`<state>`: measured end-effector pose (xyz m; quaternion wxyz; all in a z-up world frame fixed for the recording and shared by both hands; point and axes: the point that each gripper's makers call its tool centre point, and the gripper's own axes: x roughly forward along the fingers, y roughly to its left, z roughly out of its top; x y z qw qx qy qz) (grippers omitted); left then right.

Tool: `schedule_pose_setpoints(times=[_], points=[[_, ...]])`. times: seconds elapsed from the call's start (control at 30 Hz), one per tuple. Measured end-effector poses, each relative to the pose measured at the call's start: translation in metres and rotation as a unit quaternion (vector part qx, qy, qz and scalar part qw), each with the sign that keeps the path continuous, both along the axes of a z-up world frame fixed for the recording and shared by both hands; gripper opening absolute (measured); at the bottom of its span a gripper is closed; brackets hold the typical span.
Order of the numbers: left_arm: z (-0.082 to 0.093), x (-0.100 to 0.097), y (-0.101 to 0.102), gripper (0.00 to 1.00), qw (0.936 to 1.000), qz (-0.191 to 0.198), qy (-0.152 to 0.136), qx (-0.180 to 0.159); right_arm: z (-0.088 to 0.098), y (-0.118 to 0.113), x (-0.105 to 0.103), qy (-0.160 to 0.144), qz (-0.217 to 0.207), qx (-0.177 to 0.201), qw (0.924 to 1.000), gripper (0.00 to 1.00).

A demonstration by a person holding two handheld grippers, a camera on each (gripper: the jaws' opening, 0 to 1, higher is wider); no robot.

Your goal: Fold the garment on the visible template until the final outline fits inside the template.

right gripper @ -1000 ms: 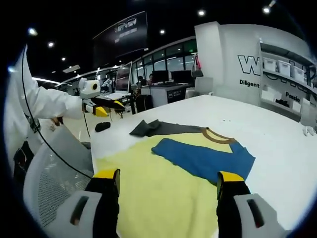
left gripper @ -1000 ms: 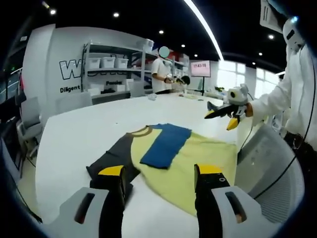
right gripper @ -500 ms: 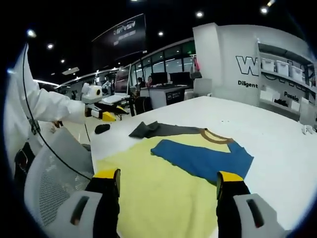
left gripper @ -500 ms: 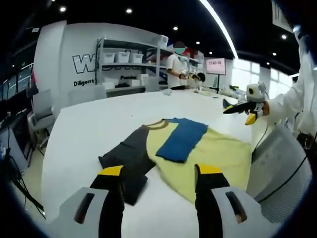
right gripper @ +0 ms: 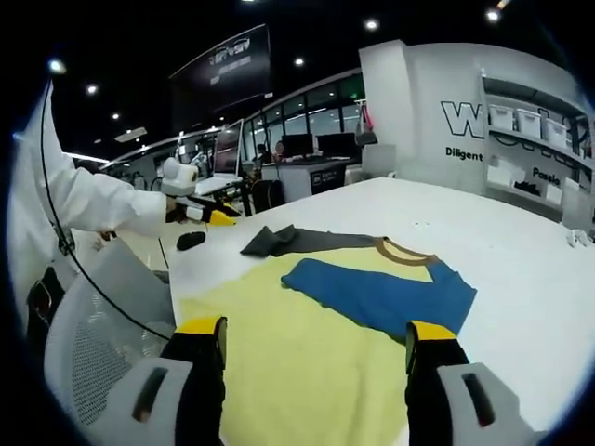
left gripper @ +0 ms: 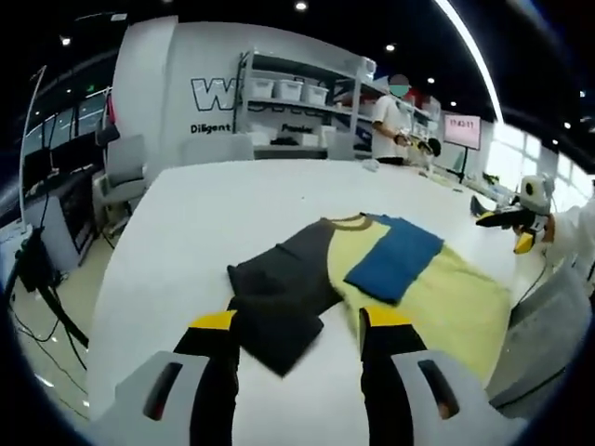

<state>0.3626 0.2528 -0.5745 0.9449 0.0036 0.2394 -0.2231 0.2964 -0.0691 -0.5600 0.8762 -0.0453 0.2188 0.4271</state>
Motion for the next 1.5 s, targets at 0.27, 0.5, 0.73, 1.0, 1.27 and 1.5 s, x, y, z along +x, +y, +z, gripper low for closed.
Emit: schedule_pose_setpoints(times=[0.27, 0.5, 0.73, 1.0, 1.27, 1.5], points=[[-0.001, 0.011, 0.014, 0.58, 0.9985, 0.053, 0.006, 0.014, 0.001, -0.001, 0.001, 0.001, -0.003, 0.002, 1.0000, 0.81], [-0.010, 0.013, 0.016, 0.60, 0.9976, 0.061, 0.030, 0.007, 0.001, -0.001, 0.000, 0.001, -0.003, 0.002, 1.0000, 0.81], [-0.015, 0.014, 0.017, 0.60, 0.9966, 0.072, 0.041, -0.002, 0.000, -0.004, 0.000, 0.002, -0.008, 0.000, 1.0000, 0.80], [-0.035, 0.022, 0.027, 0.52, 0.9882, 0.124, 0.083, -0.033, 0.000, -0.002, 0.002, 0.003, -0.008, -0.001, 1.0000, 0.80], [-0.045, 0.031, 0.028, 0.36, 0.9753, 0.169, 0.106, -0.095, -0.001, -0.005, 0.004, 0.004, -0.011, -0.003, 0.9999, 0.79], [-0.060, 0.030, 0.026, 0.37, 0.9613, 0.200, 0.133, -0.134, -0.002, -0.005, 0.006, 0.004, -0.013, -0.002, 0.9999, 0.79]])
